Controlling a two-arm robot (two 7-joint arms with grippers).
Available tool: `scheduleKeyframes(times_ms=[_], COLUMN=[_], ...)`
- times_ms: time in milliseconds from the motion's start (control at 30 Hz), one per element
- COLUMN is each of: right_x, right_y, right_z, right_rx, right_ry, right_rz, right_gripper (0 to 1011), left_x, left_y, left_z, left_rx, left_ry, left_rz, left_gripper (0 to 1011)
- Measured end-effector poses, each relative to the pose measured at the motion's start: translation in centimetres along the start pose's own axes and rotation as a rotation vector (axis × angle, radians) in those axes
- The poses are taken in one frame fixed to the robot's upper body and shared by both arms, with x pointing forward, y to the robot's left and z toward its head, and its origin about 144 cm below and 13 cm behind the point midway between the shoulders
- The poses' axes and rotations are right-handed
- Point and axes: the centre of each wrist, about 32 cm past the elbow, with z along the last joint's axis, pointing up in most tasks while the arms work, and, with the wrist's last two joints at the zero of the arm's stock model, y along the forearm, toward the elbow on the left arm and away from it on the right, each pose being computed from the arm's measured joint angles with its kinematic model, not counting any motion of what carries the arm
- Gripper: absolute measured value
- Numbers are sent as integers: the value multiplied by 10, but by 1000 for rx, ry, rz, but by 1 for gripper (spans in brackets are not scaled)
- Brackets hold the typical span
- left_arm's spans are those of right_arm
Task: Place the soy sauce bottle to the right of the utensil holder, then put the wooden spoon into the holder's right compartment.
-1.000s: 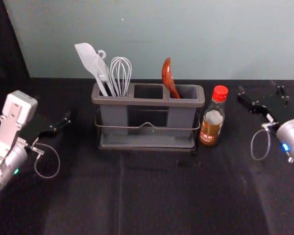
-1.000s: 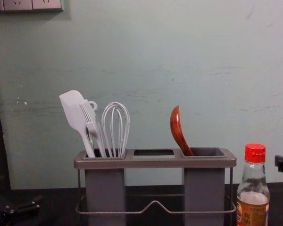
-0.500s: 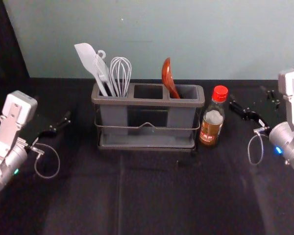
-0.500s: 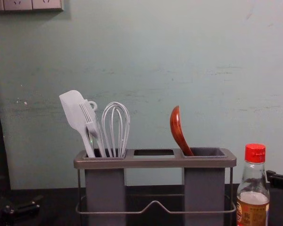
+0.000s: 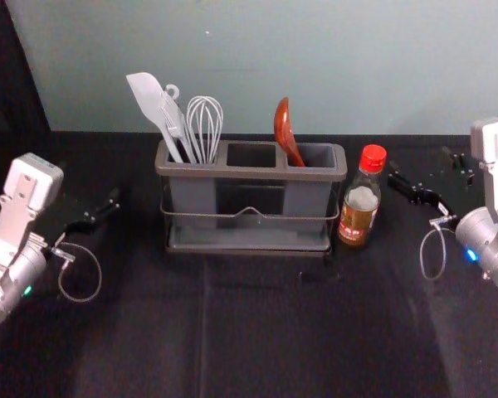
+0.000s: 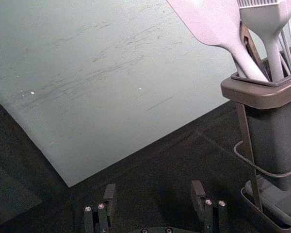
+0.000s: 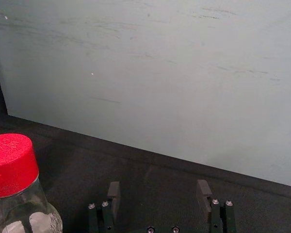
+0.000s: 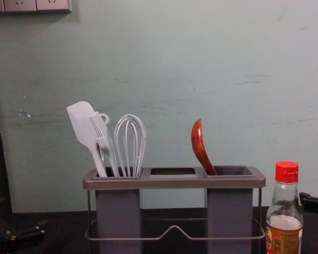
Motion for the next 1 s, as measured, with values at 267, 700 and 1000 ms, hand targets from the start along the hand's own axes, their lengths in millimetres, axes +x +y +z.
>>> scheduleKeyframes(times_ms=[267,700,1000], right_x=[0,0,0], right_y=[0,0,0], right_z=[0,0,0], right_rx=[0,0,0], right_ry=[0,0,1], right_rz=[1,2,2], right_gripper=[1004,1004,1004], left_x=[0,0,0], left_y=[0,0,0], left_z=[0,0,0], left_rx=[0,0,0], left_ry=[0,0,0], left_rz=[0,0,0], left_gripper=[1000,1000,1000])
